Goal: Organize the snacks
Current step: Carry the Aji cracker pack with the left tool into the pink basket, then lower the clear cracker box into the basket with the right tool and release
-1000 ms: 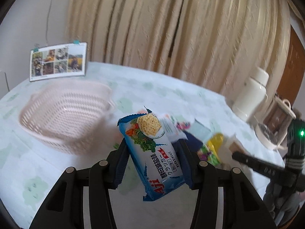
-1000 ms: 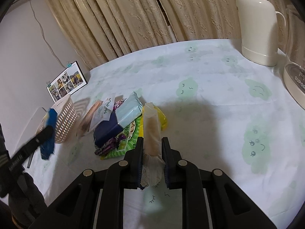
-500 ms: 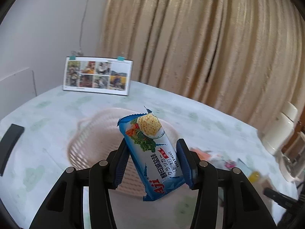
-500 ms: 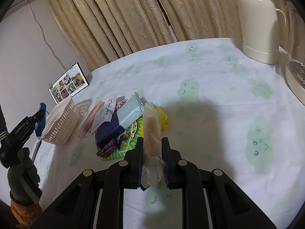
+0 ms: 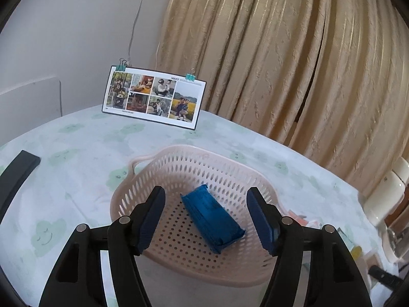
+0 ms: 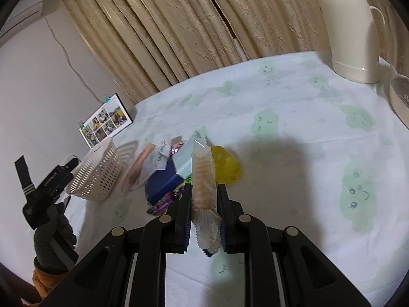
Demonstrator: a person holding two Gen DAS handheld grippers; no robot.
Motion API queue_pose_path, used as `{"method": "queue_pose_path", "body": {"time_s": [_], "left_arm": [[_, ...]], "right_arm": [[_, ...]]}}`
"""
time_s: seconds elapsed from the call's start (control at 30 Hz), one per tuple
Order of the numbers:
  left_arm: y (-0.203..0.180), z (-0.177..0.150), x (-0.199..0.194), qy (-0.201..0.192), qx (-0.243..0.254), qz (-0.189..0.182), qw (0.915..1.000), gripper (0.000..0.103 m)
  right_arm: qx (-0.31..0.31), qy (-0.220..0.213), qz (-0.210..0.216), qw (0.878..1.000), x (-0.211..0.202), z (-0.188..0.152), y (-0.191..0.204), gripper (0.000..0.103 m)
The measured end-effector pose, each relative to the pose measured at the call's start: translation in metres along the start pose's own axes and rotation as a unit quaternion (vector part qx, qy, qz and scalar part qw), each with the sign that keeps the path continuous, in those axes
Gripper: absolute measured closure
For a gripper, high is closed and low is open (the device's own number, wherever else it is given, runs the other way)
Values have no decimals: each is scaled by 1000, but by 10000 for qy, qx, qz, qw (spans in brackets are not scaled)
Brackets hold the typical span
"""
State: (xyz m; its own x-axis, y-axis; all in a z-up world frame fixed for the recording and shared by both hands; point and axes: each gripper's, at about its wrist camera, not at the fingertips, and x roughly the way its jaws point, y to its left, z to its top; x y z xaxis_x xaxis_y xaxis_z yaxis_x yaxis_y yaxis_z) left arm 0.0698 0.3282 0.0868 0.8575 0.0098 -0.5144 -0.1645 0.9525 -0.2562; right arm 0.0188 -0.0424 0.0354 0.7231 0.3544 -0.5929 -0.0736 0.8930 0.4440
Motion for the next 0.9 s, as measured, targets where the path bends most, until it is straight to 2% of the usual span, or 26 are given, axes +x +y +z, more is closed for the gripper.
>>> {"method": "queue_pose_path", "body": {"time_s": [0.07,0.2,0.33,0.63,0.9], "left_arm": [[0,0,-5,-122,48,85,9999,36],[3,2,-14,-410,21,279,9988,27],[10,3,-18,-503,-70,349,9981,27],[24,4,-21,-497,-310,406,9975,26],[45,7,-28,-667,-735,633,9930,26]], "right_arm": [[-17,-70,78,9999,-3,0,5,86],[-21,-202,262,9995,-9,2,16,86],[-110,-101,469,9988,1,8,37,85],[-686,198,860,9937,40,26,115,85],[-1016,398,1349,9848,78,31,184,85]]}}
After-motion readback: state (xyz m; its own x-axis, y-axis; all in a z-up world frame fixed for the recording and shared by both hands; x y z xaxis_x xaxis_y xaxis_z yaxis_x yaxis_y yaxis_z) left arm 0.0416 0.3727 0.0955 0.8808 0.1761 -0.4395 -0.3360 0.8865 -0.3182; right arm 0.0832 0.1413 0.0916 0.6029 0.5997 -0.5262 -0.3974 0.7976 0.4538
